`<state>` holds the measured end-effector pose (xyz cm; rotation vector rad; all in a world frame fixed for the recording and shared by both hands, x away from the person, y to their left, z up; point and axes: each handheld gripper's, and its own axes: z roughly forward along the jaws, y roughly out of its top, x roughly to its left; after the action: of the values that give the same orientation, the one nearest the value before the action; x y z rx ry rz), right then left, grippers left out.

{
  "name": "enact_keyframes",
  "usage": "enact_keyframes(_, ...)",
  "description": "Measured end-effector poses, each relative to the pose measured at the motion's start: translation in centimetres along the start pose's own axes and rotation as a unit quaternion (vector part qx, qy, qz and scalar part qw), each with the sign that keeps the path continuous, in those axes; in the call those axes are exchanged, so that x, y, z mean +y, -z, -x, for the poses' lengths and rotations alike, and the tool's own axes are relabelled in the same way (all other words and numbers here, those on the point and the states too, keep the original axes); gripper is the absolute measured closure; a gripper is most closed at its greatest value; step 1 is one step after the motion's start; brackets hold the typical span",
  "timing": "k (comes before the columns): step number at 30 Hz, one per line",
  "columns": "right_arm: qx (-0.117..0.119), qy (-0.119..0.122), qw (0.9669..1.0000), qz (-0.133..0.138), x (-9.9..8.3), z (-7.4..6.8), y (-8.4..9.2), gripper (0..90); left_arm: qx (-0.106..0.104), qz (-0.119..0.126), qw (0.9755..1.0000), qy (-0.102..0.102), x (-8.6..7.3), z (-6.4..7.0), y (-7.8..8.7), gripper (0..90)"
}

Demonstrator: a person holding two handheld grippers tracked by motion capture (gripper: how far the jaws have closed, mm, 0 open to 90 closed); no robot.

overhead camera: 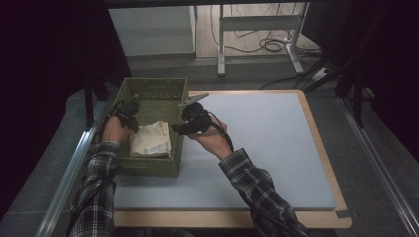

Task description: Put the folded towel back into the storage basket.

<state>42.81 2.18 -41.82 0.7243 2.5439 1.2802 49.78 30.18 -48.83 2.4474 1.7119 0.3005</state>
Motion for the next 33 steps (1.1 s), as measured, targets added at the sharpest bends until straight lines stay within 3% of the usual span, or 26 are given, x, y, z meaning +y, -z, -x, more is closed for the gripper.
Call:
enact_keyframes(4,-0.001,0.001,1.0,0.002,-0.2,0.0,0.4,43.3,0.012,0.018,0.9997,-0.009,1.0,0.5,0.3,83.5)
enact_keyframes(7,0.0,0.0,1.0,0.002,-0.4,0.1,0.6,43.2,0.039,0.014,0.9988,-0.026,1.3,1.1,0.1,68.5)
enact_keyframes(8,0.0,0.0,1.0,0.002,-0.4,0.2,0.6,43.3,0.038,0.026,0.9987,-0.021,1.2,1.1,0.4,66.9)
enact_keyframes(10,-0.002,0.0,1.0,0.0,-0.5,0.3,0.8,43.2,0.011,0.057,0.9983,0.0,1.1,0.9,1.0,61.3)
enact_keyframes(11,-0.002,-0.001,1.0,0.001,-0.5,0.3,0.9,43.2,0.007,0.063,0.998,0.003,1.1,0.9,1.3,59.7)
enact_keyframes(14,-0.002,-0.001,1.0,0.005,-0.5,0.2,1.3,43.0,0.003,0.08,0.9968,-0.004,0.9,1.5,1.8,50.2)
enact_keyframes(17,-0.001,0.002,1.0,0.009,-0.6,0.1,1.8,43.0,-0.007,0.114,0.9934,-0.008,0.7,2.2,2.8,42.5)
enact_keyframes(19,-0.002,0.002,0.9999,0.011,-0.7,0.0,2.1,43.0,-0.025,0.146,0.9889,-0.007,0.3,2.6,3.5,37.1)
enact_keyframes(23,0.0,0.002,0.9999,0.013,-1.2,0.1,2.5,39.3,-0.048,0.183,0.9818,-0.008,-0.3,3.1,4.4,28.0)
enact_keyframes(26,0.002,-0.001,0.9999,0.01,-1.8,0.3,2.7,36.1,-0.07,0.216,0.9739,-0.006,-1.0,3.4,5.2,22.7)
enact_keyframes(31,0.002,-0.006,1.0,0.008,-2.8,0.9,3.1,31.4,-0.096,0.25,0.9634,-0.005,-2.1,4.3,6.2,15.8)
enact_keyframes(33,-0.001,-0.01,0.9999,0.008,-3.4,1.2,3.4,28.9,-0.098,0.262,0.9599,-0.01,-2.4,4.7,6.6,13.8)
